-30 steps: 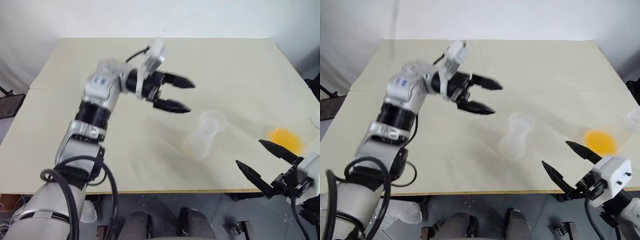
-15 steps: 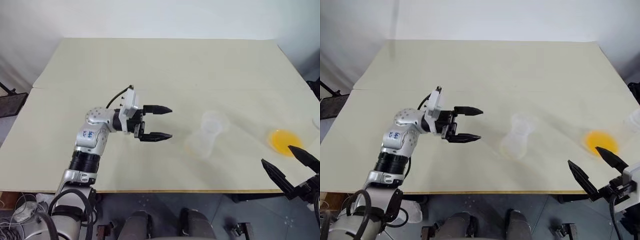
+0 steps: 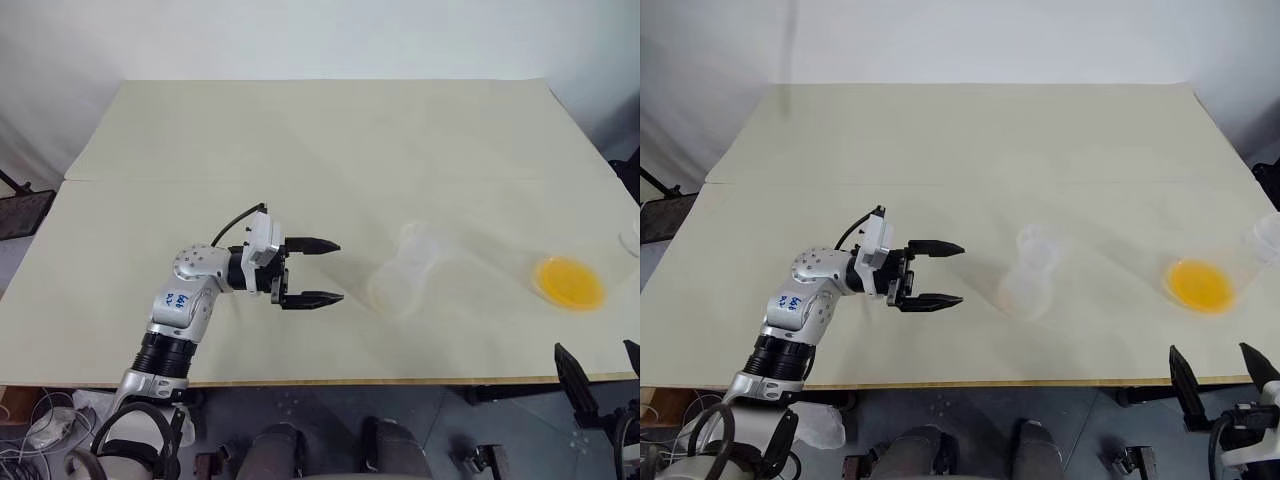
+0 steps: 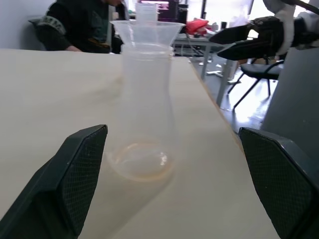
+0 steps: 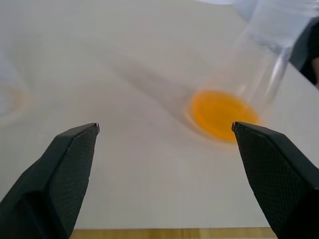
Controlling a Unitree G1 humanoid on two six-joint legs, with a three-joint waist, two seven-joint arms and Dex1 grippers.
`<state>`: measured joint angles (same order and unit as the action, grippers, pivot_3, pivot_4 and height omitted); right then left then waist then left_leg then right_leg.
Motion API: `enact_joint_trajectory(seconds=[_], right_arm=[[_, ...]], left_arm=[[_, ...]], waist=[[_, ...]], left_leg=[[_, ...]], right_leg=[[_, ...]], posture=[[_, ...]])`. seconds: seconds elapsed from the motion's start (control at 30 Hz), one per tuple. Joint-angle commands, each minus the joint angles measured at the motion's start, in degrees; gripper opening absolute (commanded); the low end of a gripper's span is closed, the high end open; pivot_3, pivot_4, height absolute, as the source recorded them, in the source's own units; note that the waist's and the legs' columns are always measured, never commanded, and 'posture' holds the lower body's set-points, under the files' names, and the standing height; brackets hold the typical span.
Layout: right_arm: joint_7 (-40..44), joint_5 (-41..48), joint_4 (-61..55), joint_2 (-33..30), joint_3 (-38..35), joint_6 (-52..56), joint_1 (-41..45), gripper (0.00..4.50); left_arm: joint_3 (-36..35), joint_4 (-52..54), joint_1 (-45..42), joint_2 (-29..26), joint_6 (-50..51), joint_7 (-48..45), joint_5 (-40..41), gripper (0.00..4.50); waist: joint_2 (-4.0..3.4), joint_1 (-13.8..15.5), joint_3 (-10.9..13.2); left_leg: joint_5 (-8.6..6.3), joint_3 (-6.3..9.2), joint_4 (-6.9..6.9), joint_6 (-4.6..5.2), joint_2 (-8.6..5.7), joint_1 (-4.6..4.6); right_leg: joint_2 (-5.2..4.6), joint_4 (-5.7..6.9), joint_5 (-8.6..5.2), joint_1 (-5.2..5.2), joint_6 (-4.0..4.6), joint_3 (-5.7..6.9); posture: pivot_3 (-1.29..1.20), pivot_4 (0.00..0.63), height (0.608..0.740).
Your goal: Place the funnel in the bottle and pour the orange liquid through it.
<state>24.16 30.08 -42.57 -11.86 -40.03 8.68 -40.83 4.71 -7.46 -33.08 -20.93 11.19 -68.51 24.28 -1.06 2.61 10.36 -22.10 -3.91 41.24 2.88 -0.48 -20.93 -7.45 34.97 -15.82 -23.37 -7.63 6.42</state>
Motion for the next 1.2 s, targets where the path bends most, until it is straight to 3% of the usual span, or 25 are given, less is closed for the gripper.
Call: enact_joint_trajectory(seconds=[0.03, 0.47, 0.77, 1.2], right_arm=[[-3.3, -1.9, 1.2, -1.5, -0.6, 0.1, 2.4, 4.50], [-10.3, -4.6, 18.7, -16.2, -1.4, 10.0, 24.7, 4.50], [-12.4, -3.3, 17.7, -18.7, -1.5, 16.1, 32.1, 4.50], [-12.4, -2.4, 20.3, -21.3, -2.0, 19.0, 40.4, 4.50]], left_arm=[[-1.2, 2.3, -0.8, 0.6, -0.1, 1.8, 1.1, 4.48], [-1.1, 10.4, 5.3, 0.7, 4.1, 7.0, 2.6, 4.48], [-1.6, 15.7, 8.4, 0.1, 8.0, 9.9, 4.8, 4.48], [-2.0, 15.4, 9.0, -0.3, 7.1, 9.3, 5.0, 4.48]], waist=[[0.00, 0.0, 0.0], [-0.06, -1.1, -0.1], [-0.15, -1.0, -0.1], [-0.15, -1.1, -0.1]], left_leg=[[0.00, 0.00, -0.01, 0.00, 0.01, 0.00], [0.01, -0.03, -0.04, 0.01, 0.01, 0.01], [0.01, 0.01, -0.08, 0.02, 0.00, 0.00], [0.01, -0.02, -0.08, 0.02, 0.00, 0.00]], right_leg=[[0.01, 0.00, 0.00, 0.00, 0.00, 0.00], [-0.01, 0.01, 0.00, 0.00, 0.00, -0.01], [-0.02, 0.01, 0.00, -0.02, 0.00, -0.02], [-0.01, -0.02, 0.00, -0.02, 0.00, -0.02]], posture=[[0.00, 0.150, 0.740], [0.00, 0.150, 0.740], [0.00, 0.150, 0.740], [0.00, 0.150, 0.740]])
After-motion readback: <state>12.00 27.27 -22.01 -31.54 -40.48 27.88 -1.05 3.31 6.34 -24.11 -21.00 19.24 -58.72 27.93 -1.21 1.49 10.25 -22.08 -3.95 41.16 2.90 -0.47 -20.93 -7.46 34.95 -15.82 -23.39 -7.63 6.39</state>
